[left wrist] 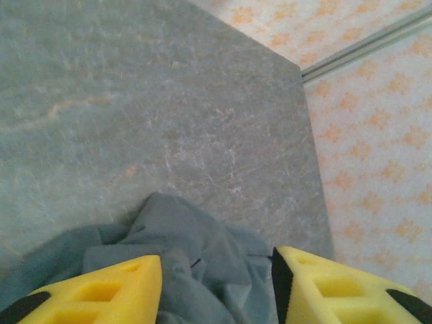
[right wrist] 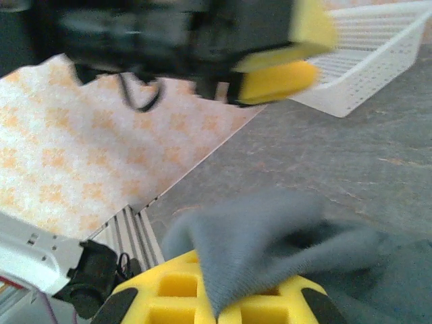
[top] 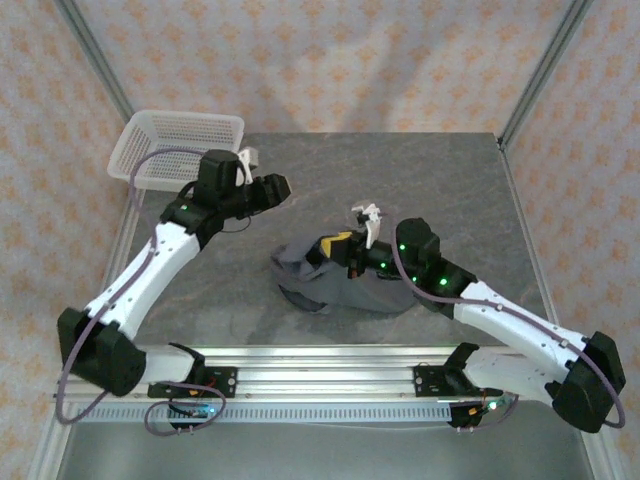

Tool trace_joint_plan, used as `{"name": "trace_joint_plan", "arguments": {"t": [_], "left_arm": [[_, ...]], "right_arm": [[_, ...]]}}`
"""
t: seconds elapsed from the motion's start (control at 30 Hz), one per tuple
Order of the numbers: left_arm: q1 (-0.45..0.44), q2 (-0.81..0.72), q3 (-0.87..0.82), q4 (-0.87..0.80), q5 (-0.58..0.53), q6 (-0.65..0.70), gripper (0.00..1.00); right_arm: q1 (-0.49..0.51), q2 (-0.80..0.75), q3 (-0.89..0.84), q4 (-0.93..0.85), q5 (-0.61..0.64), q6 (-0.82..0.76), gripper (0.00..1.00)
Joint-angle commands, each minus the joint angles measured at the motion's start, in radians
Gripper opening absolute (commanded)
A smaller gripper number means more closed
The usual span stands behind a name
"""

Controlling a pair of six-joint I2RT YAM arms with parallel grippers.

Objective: Fold the inside-out t-shirt

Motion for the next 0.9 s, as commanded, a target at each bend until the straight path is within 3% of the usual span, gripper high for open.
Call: {"name": "trace_joint_plan", "arguments": {"t": [0.0, 0.17, 0.27, 0.33, 0.4, 0.53, 0.67, 0.87], "left_arm": [[0.001, -0.129, 0.012, -0.092, -0.02, 0.203, 0.51], [-0.055, -0.246, -0.06, -0.2, 0.038, 0.501, 0.52], [-0.16, -0.3, -0.104, -0.222, 0.079, 0.665, 0.57], [-0.274, -0.33, -0.156, -0.218, 0.031, 0.809, 0.6], [-0.366, -0.344, -0.201, -0.198, -0.094, 0.882, 0.61], [-0.431, -0.314, -0.239, -0.145, -0.265, 0.897, 0.65], [-0.459, -0.258, -0.238, -0.139, -0.301, 0.92, 0.69], [-0.466, -0.178, -0.214, -0.175, -0.328, 0.897, 0.66]], "right_arm": [[-0.028, 0.013, -0.01, 0.064, -0.049, 0.033, 0.0], [-0.044, 0.017, -0.001, 0.037, -0.049, 0.035, 0.0], [-0.049, 0.017, 0.003, 0.014, -0.037, 0.032, 0.0], [-0.052, 0.018, 0.005, 0.007, -0.032, 0.034, 0.0], [-0.052, 0.022, 0.01, 0.002, -0.032, 0.035, 0.0], [-0.053, 0.028, 0.019, -0.004, -0.037, 0.045, 0.0], [-0.053, 0.034, 0.031, -0.016, -0.044, 0.046, 0.0], [-0.052, 0.039, 0.037, -0.019, -0.038, 0.049, 0.0]]}}
